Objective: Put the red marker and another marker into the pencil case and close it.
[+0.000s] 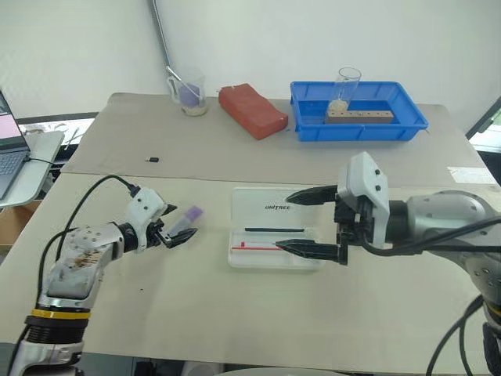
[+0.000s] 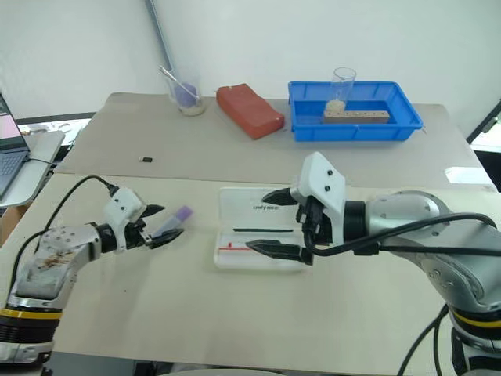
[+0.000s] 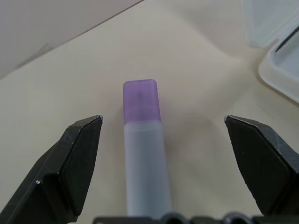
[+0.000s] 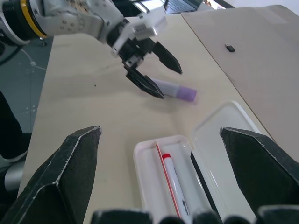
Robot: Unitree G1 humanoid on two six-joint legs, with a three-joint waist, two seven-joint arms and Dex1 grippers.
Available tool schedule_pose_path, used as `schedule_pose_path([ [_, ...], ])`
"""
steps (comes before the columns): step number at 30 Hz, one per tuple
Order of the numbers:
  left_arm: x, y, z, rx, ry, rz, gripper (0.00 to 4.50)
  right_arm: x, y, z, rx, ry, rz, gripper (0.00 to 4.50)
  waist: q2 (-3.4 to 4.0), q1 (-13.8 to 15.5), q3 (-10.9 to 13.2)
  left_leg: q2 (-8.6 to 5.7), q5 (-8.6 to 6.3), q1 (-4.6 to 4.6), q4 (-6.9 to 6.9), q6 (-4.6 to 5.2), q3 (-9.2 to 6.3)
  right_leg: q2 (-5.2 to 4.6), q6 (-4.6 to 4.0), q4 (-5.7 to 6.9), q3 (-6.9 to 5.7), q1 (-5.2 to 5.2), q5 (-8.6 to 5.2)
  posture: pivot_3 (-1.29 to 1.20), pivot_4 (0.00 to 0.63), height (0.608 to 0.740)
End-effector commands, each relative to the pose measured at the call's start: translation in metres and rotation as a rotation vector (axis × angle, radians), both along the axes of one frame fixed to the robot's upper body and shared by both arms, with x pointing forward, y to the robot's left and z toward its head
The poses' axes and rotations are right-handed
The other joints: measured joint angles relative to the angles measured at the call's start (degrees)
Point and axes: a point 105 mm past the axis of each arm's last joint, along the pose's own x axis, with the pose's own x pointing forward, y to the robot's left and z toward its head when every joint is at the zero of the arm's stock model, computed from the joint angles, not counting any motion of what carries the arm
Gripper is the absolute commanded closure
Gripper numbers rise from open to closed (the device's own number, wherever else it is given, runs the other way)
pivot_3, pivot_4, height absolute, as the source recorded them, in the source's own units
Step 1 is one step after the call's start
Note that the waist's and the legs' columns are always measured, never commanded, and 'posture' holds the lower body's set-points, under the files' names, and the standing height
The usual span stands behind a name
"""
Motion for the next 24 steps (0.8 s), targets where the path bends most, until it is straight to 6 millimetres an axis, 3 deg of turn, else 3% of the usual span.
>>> schedule_pose_path([
  [1,0.003,-0.002,-0.008,-0.022,0.02,0.044,0.04,-0.001,0.003,0.007,0.0,-0.043,0.031,0.0,0.0,-0.2,0.0,0.0,0.0,-0.01,-0.01,0.0,-0.01,0.0,-0.01,0.01,0.01,0.03,0.0,0.0,0.15,0.74],
  [4,0.005,0.003,-0.021,0.012,0.035,0.064,0.04,0.0,0.004,0.008,-0.005,-0.051,0.038,0.0,0.05,-0.4,0.0,-0.04,0.0,0.01,-0.1,0.0,-0.05,0.04,-0.02,0.09,0.09,0.06,0.02,0.0,0.15,0.74],
  [5,0.006,0.005,-0.021,0.021,0.032,0.072,0.27,0.001,0.004,0.009,-0.004,-0.053,0.037,0.0,0.05,-0.4,0.0,-0.05,0.0,0.02,-0.11,0.0,-0.04,0.1,-0.05,0.1,0.08,0.05,0.03,0.0,0.15,0.74],
  [7,0.008,0.01,-0.022,0.039,0.033,0.08,0.92,0.002,0.003,0.011,-0.001,-0.055,0.034,0.0,0.06,-0.4,0.0,-0.03,0.0,0.08,-0.19,0.0,-0.04,0.13,-0.09,0.1,0.07,0.05,0.04,0.0,0.15,0.74],
  [12,0.006,0.014,-0.02,0.048,0.036,0.077,3.34,0.004,0.002,0.011,0.003,-0.054,0.026,0.0,0.07,-0.4,-0.1,-0.03,0.0,0.13,-0.38,0.0,-0.02,0.08,-0.1,0.09,0.1,0.03,0.04,0.0,0.15,0.74],
  [13,0.006,0.014,-0.019,0.051,0.036,0.075,3.56,0.004,0.002,0.011,0.004,-0.053,0.025,0.0,0.07,-0.4,-0.1,-0.02,0.0,0.14,-0.38,0.0,-0.03,0.08,-0.1,0.09,0.1,0.03,0.04,0.0,0.15,0.74],
  [16,0.008,0.015,-0.012,0.052,0.025,0.069,3.53,0.004,0.002,0.01,0.002,-0.053,0.02,0.0,0.07,-0.5,-0.1,-0.02,0.0,0.14,-0.4,0.0,-0.04,0.08,-0.11,0.09,0.1,0.0,0.04,0.0,0.15,0.74],
  [19,0.008,0.003,0.009,0.008,-0.022,-0.016,3.53,0.005,-0.001,0.01,-0.001,-0.052,0.007,0.0,0.05,-0.5,0.0,-0.01,0.0,0.12,-0.43,0.0,-0.04,0.08,-0.12,0.08,0.1,-0.02,0.03,0.0,0.15,0.74],
  [24,-0.026,-0.042,0.049,0.045,-0.162,-0.428,3.53,-0.004,-0.023,-0.008,-0.073,0.0,-0.046,0.0,-0.07,0.2,0.0,0.01,0.0,0.02,-0.49,-0.01,0.06,-0.03,-0.15,-0.1,-0.02,-0.04,0.02,0.0,0.15,0.74],
])
